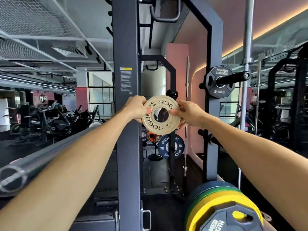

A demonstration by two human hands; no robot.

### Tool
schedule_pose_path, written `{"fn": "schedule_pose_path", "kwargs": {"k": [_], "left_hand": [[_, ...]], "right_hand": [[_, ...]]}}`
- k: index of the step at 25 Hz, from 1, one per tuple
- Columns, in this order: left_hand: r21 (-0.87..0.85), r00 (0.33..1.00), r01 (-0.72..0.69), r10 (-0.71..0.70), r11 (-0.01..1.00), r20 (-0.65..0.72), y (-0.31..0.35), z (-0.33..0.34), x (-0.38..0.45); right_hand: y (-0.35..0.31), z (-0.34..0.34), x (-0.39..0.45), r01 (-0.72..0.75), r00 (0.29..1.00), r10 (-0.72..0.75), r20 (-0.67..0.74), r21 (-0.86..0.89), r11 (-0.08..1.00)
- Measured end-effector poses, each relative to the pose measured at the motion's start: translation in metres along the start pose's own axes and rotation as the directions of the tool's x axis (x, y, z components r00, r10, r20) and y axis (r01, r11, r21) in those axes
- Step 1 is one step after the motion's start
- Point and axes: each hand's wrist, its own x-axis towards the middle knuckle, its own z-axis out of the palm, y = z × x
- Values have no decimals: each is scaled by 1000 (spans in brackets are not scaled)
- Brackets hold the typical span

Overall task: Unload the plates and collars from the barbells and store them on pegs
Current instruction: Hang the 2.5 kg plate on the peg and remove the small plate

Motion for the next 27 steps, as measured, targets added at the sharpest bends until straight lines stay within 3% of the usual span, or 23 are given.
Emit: {"fn": "schedule_pose_path", "kwargs": {"k": [19,27], "left_hand": [[-6,1000,14,-14,1000,0,211,221,62],[-6,993,-47,46,999,-112,275,230,107]], "right_hand": [[196,-250,-26,72,997,-70,44,-57,996],[202,-322,2,169,984,-174,-32,-116,979]]}}
